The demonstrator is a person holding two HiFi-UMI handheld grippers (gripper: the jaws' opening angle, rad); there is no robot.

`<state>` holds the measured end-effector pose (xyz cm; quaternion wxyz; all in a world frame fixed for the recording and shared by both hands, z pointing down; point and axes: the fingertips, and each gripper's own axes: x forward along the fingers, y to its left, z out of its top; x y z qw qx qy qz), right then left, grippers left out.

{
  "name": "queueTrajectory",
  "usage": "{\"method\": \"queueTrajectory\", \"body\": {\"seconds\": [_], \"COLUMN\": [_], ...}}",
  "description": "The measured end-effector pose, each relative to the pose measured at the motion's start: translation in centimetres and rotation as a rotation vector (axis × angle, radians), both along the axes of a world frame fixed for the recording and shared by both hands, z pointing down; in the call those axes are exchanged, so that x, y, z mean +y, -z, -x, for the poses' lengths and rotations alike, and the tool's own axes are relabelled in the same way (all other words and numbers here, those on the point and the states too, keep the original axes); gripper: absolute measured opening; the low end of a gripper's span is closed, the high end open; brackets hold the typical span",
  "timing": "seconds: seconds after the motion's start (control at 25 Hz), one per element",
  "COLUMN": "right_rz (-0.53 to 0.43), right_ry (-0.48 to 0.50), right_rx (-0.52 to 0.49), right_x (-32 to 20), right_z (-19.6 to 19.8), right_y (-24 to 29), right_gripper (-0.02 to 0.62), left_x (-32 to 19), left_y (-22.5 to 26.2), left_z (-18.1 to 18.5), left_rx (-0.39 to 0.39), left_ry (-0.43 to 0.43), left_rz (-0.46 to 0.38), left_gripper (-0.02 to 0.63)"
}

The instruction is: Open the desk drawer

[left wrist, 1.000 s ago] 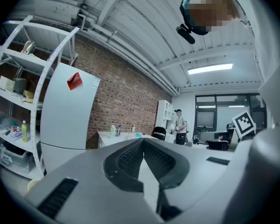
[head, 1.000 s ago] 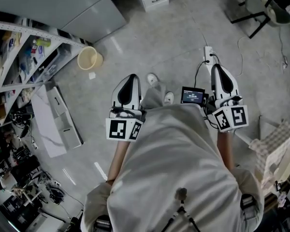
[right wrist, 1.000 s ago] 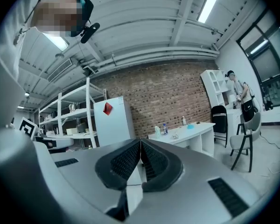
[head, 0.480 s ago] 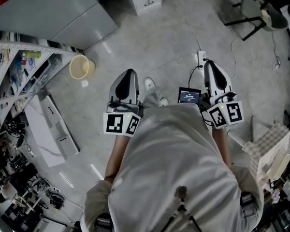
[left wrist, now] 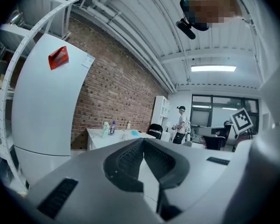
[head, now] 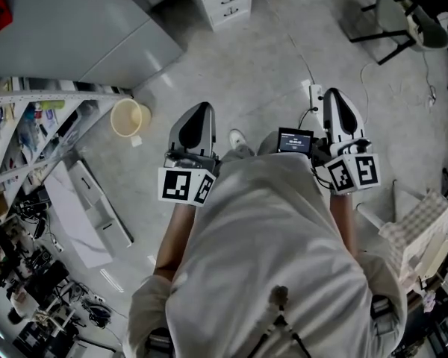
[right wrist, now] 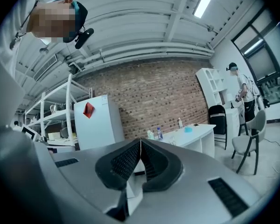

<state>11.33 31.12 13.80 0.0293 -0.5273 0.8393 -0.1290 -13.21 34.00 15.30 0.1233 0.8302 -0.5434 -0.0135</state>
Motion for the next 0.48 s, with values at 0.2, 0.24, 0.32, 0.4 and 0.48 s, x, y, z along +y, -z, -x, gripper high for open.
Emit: {"method": "queueTrajectory", "body": {"seconds": [0.2,0.24,0.32,0.4,0.48], "right_rz": [0.004,0.008,0.019,0.025,0.023], "right_ry": [0.004,0.006,0.011,0.025,0.059], "right_rx": [0.004,0.002,-0.005,-0.014,-0.017], "right_x": [-3.0,-3.9,-5.5,-7.3,-9.6], "right_z": [-0.6,-0.9,-1.6,-2.3,-2.9], "right_y": [-0.1,-0.3,-0.8,-1.2,-1.2], "right_gripper": [0.028,0.028,0.028,0.028,0.028], "left_x": [-3.4,-4.1,-5.3,-6.6,-8.3], "left_y": [0.4,0.3,0.2,0.0,0.1], "left_z": [-0.3,-0.7,-1.6,-2.6,-3.4], "left_rx": [0.0,0.001,0.0,-0.005,-0.01], "left_ry": [0.01,0.014,0.019,0.033,0.062], "left_rz": [-0.001,0.0,0.007,0.012,0.009], "left_gripper": [0.008,0.008,0.008,0.008,0.008]}}
